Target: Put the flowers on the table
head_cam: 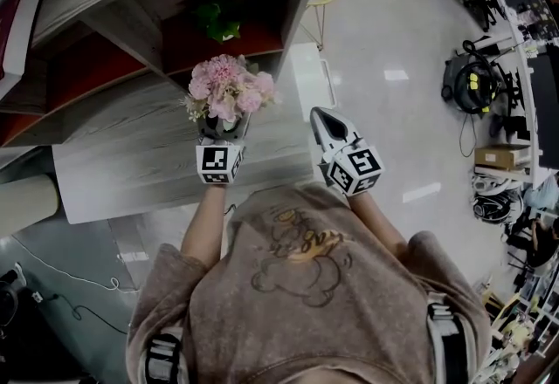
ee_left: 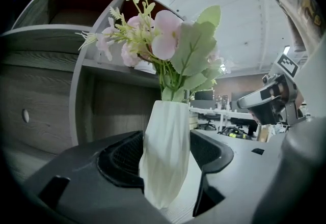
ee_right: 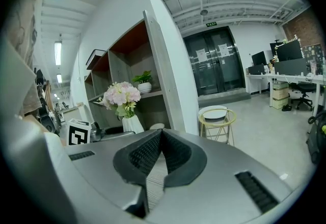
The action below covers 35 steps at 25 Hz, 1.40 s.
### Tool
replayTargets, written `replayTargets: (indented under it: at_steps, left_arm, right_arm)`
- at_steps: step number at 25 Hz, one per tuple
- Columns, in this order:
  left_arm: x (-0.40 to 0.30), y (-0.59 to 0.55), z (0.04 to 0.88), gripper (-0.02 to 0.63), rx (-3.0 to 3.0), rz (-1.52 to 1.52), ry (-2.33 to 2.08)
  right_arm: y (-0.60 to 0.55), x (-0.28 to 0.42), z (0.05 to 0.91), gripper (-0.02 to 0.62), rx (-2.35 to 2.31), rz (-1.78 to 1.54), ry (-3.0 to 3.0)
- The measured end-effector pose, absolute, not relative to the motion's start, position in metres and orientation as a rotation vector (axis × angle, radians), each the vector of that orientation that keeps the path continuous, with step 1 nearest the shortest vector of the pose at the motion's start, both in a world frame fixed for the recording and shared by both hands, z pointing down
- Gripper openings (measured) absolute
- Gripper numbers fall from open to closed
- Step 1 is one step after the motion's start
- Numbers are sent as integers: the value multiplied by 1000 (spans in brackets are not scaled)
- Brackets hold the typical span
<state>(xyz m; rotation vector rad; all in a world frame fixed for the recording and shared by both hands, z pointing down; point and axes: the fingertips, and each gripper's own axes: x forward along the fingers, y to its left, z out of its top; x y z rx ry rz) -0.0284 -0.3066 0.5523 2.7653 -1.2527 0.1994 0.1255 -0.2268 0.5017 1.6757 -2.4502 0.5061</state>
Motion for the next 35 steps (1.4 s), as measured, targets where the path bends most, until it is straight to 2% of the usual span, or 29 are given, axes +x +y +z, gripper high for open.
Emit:
replayTargets:
  at_steps: [35]
  left_arm:
    - [-28, -312, 564, 302, 2757, 183, -1216]
  right_arm:
    - [-223, 120, 515, -5, 1660, 538, -2414]
